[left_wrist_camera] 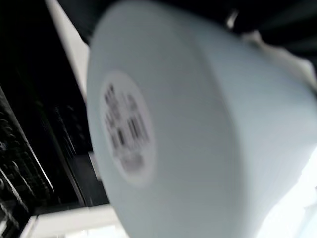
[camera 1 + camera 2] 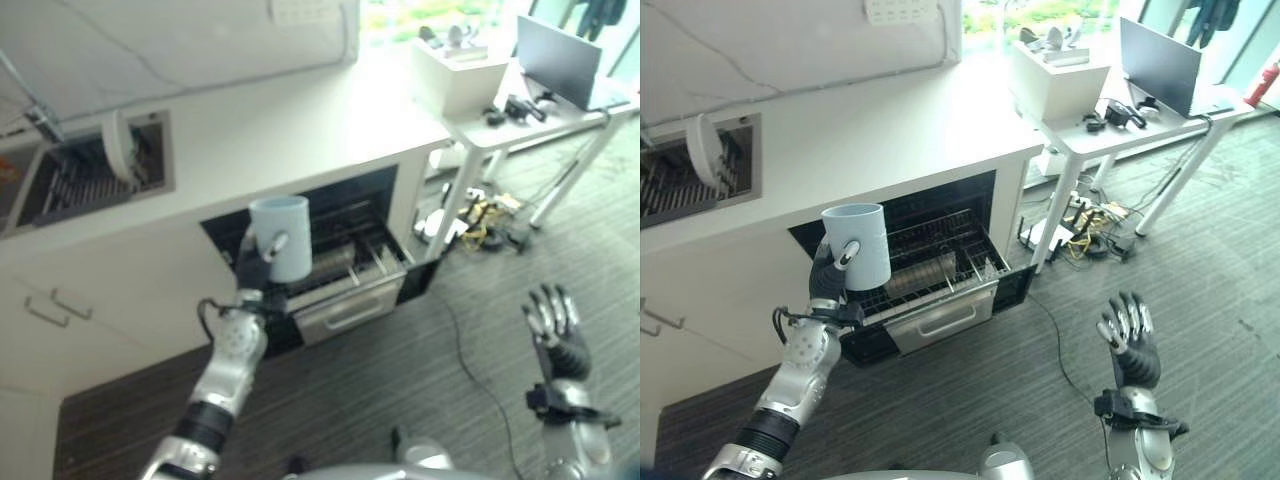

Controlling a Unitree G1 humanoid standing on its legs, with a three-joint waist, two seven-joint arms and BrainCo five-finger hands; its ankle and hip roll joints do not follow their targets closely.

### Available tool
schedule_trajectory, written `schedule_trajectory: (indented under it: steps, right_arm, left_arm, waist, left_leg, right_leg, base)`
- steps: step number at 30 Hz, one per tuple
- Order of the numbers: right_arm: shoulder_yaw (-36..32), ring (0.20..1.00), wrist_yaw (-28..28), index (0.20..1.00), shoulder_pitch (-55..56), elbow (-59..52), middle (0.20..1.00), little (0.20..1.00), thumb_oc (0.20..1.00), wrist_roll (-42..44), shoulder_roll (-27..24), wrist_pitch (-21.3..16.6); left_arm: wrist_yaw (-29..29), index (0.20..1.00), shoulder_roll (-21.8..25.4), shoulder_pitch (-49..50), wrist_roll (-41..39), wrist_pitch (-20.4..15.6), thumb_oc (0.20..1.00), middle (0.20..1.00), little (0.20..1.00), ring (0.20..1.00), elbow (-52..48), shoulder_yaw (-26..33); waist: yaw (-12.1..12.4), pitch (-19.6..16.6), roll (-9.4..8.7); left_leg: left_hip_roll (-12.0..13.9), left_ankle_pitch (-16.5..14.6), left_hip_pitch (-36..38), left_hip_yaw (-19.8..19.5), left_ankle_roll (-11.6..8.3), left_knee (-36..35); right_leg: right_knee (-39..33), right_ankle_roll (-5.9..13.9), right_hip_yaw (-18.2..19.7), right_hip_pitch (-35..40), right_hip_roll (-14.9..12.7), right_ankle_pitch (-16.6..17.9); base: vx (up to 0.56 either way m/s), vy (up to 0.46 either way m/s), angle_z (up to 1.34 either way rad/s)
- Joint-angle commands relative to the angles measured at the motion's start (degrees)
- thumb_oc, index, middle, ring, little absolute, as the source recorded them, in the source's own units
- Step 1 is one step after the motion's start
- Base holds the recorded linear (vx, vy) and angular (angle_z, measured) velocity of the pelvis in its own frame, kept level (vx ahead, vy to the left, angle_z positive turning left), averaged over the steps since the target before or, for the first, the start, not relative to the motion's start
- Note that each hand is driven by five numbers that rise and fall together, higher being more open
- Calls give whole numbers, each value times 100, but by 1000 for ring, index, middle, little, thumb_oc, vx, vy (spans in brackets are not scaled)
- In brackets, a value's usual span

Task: Place the dishes in the dishwasher.

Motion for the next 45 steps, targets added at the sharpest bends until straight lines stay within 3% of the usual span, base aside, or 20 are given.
schedule_trajectory:
  steps: [1, 4, 7, 11, 13, 17, 19, 23, 34, 45]
  right_arm:
    - [76, 1000, 551, 1000, -430, -136, 1000, 1000, 1000, 107, -266, -300]
    - [481, 1000, 940, 1000, -720, -550, 1000, 1000, 1000, 169, -369, -269]
    - [1041, 1000, 995, 1000, -1243, -708, 1000, 1000, 1000, 59, -398, 118]
    - [1721, 1000, 511, 1000, -1924, -605, 1000, 1000, 1000, -441, -572, 434]
    - [1897, 1000, 296, 1000, -2212, -547, 1000, 1000, 1000, -526, -667, 510]
    - [2214, 1000, 104, 1000, -2773, -459, 1000, 1000, 1000, -467, -691, 646]
    - [2386, 1000, 107, 1000, -3090, -544, 1000, 1000, 1000, -317, -668, 1050]
    - [2674, 1000, -74, 1000, -3420, -397, 1000, 1000, 1000, -308, -534, 1361]
    - [3059, 1000, 85, 1000, -3883, -318, 1000, 1000, 1000, -219, -288, 1759]
    - [3304, 1000, 183, 1000, -4152, -374, 1000, 1000, 1000, -94, -182, 1908]
  left_arm:
    - [1537, 200, 588, -600, 1352, -888, 200, 200, 200, 200, -198, 268]
    - [2491, 200, 600, -675, 2438, -779, 200, 200, 200, 200, -284, 150]
    - [3201, 200, 588, -816, 3426, -727, 200, 200, 200, 200, -252, -45]
    - [4226, 200, 710, -976, 4761, -358, 200, 200, 200, 200, -191, -342]
    - [4452, 200, 792, -1088, 4940, -291, 200, 200, 200, 200, -149, -488]
    - [4176, 200, 774, -1122, 5077, -172, 200, 200, 200, 200, -213, -755]
    - [4176, 200, 800, -1162, 5340, -97, 200, 200, 200, 200, -107, -913]
    - [4179, 200, 779, -1223, 5428, -108, 200, 200, 200, 200, -37, -1063]
    - [3942, 200, 754, -1377, 5271, -55, 200, 200, 200, 200, -92, -1332]
    - [3818, 200, 664, -1461, 5224, 16, 200, 200, 200, 200, 136, -1613]
  waist:
    - [131, -90, -86]
    - [207, -103, -100]
    - [365, -127, -113]
    - [678, -178, -134]
    - [796, -183, -152]
    - [1019, -153, -200]
    - [1118, -169, -217]
    - [1229, -199, -213]
    - [1353, -214, -205]
    - [1384, -189, -209]
  left_leg:
    - [-131, -558, 247, -176, 212, 72]
    - [-148, -578, 257, -193, 209, 83]
    - [-173, -589, 270, -288, 193, 81]
    - [-198, -596, 301, -491, 152, 51]
    - [-223, -611, 299, -584, 159, 48]
    - [-220, -601, 259, -766, 142, 37]
    - [-225, -603, 257, -831, 124, 37]
    - [-218, -587, 259, -902, 102, 37]
    - [-235, -577, 254, -1048, 102, 37]
    - [-234, -594, 269, -1066, 116, 63]
  right_leg:
    - [194, -115, -286, -79, 57, -245]
    - [163, -121, -300, -51, 35, -231]
    - [82, -127, -338, 25, 15, -203]
    - [-51, -134, -434, 180, 9, -177]
    - [-65, -126, -490, 230, 0, -182]
    - [-63, -140, -594, 280, 4, -200]
    - [-55, -156, -669, 332, 5, -230]
    - [-65, -181, -731, 395, 11, -254]
    - [-56, -195, -755, 449, 6, -280]
    - [-20, -185, -713, 451, -4, -290]
  base:
    - [11, 26, -26]
    - [23, 25, -16]
    - [45, 8, -12]
    - [82, -20, 13]
    - [70, -46, 21]
    - [39, -62, 32]
    - [59, -58, 30]
    - [55, -31, 9]
    - [18, -1, 6]
    - [0, 0, 0]
